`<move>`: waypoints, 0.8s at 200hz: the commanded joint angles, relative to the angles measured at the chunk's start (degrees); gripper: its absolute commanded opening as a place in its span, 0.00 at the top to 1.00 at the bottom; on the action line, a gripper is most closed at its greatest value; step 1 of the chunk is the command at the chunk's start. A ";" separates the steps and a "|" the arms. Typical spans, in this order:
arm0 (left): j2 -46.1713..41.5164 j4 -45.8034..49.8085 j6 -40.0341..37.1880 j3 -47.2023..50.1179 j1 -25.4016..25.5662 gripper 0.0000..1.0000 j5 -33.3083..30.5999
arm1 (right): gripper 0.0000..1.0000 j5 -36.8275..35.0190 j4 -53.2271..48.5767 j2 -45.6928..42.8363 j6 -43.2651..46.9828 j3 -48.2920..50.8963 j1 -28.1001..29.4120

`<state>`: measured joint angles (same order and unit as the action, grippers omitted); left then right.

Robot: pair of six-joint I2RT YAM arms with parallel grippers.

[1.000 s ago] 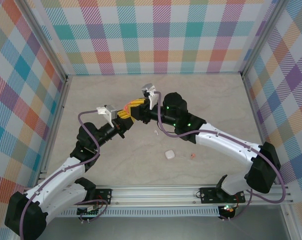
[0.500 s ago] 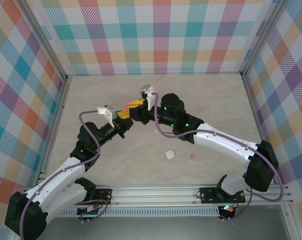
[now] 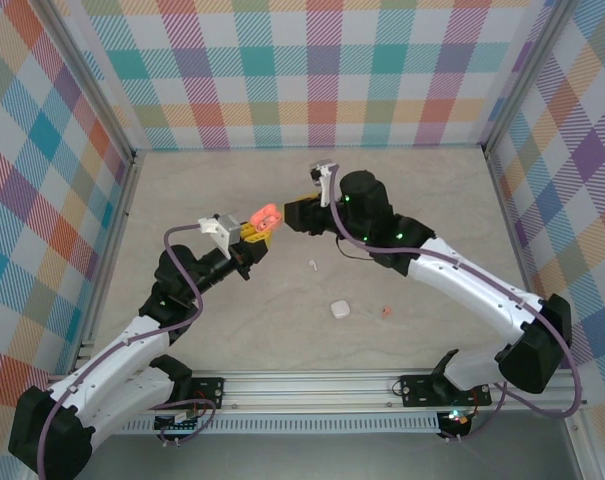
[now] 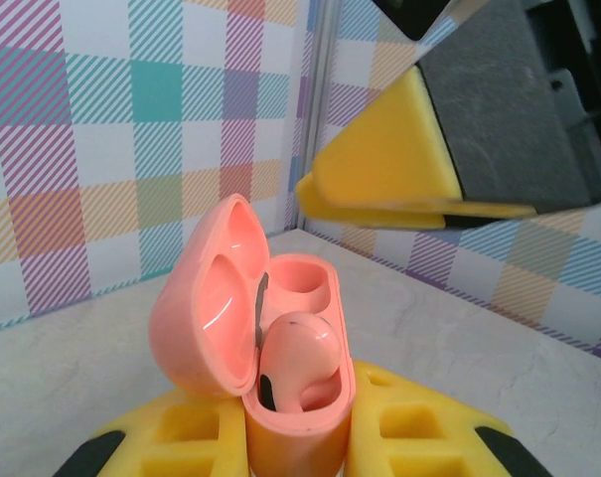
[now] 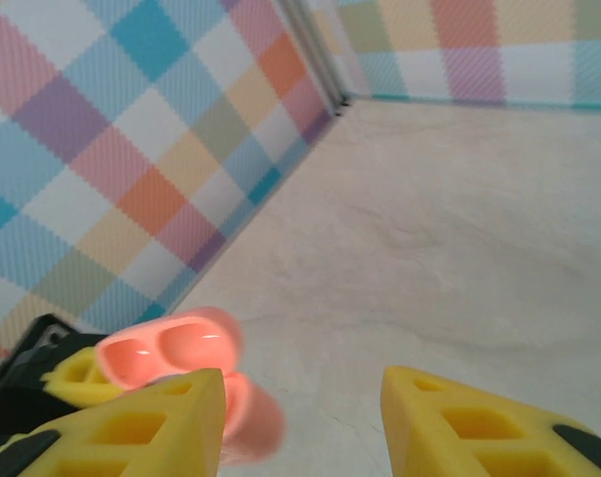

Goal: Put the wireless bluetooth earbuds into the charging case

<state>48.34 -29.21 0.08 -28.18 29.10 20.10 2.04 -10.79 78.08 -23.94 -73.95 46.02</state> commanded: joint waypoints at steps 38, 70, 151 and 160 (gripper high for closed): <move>-0.68 2.52 -2.91 0.60 0.43 0.92 1.82 | 0.54 -7.73 -27.27 -7.01 -13.34 3.07 -11.31; -0.29 2.68 -2.74 1.54 0.48 0.92 2.85 | 0.56 -10.53 -39.35 -10.39 -17.51 11.01 -15.30; 1.87 3.34 -3.77 0.83 0.69 0.93 7.31 | 0.59 -5.74 -38.88 -4.90 -24.89 27.25 -15.26; 1.53 3.84 -3.95 0.93 0.74 0.93 7.57 | 0.61 -5.20 -37.29 -3.15 -25.08 27.78 -15.26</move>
<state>50.52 -25.39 -2.66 -27.40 29.17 25.15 -5.72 -50.85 71.09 -46.39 -47.66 30.44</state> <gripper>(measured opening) 0.201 0.406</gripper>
